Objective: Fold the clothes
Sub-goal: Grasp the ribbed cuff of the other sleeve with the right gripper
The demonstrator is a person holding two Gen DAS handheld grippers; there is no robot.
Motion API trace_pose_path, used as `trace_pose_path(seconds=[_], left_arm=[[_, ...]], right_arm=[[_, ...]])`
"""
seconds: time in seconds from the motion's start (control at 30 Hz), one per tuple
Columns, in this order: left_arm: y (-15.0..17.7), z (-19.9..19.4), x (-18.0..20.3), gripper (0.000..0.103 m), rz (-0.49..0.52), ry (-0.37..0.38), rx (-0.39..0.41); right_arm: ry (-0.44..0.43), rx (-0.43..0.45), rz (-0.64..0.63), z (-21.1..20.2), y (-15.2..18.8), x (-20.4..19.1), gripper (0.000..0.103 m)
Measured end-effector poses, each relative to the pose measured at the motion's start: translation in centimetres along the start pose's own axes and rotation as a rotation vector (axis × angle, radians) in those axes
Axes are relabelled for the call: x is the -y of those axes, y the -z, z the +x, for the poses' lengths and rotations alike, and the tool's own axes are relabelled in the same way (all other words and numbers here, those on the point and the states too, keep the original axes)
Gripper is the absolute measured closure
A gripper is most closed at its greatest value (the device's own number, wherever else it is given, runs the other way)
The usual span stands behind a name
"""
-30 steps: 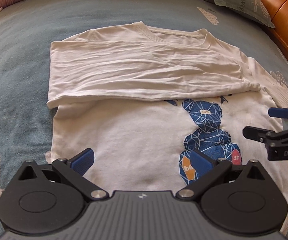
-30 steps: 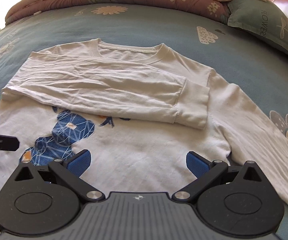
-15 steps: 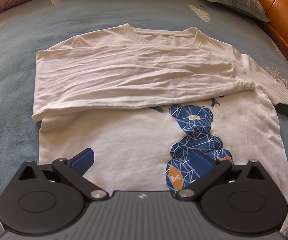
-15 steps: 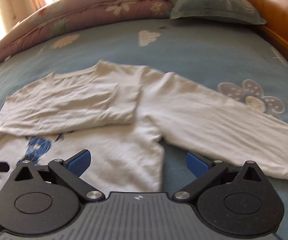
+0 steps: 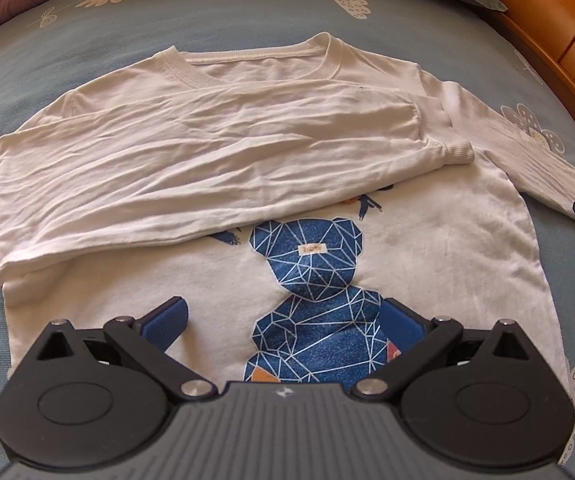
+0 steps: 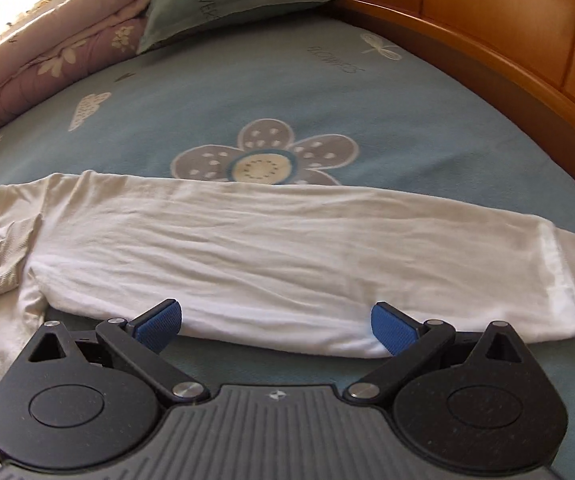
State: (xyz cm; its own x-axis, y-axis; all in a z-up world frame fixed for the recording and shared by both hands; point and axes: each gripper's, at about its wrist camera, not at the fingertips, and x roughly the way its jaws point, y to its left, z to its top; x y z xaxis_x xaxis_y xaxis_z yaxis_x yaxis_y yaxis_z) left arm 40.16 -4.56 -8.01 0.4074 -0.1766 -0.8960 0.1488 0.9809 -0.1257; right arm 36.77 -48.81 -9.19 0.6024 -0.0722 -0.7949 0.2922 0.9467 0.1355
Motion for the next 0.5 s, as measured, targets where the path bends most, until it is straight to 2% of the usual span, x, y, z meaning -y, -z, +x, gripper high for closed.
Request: trace_pose_path(seconds=[0.17, 0.3, 0.37, 0.47, 0.5], left_arm=[[-1.3, 0.2, 1.6, 0.002, 0.035, 0.018, 0.008], [-1.8, 0.7, 3.0, 0.002, 0.062, 0.038, 0.003], [-1.9, 0.9, 3.5, 0.002, 0.071, 0.046, -0.004], [-1.9, 1.1, 4.1, 0.002, 0.083, 0.058, -0.013], [-1.9, 1.2, 4.4, 0.002, 0.087, 0.063, -0.016]], right_arm=[[0.004, 0.071, 0.038, -0.1, -1.7, 1.7, 0.0], [-0.004, 0.038, 0.07, 1.2, -1.8, 3.6, 0.0], [0.008, 0.04, 0.061, 0.9, -1.2, 4.8, 0.0], [0.09, 0.046, 0.039, -1.3, -0.7, 5.8, 0.0], [0.087, 0.068, 0.039, -2.4, -0.5, 5.9, 0.0]])
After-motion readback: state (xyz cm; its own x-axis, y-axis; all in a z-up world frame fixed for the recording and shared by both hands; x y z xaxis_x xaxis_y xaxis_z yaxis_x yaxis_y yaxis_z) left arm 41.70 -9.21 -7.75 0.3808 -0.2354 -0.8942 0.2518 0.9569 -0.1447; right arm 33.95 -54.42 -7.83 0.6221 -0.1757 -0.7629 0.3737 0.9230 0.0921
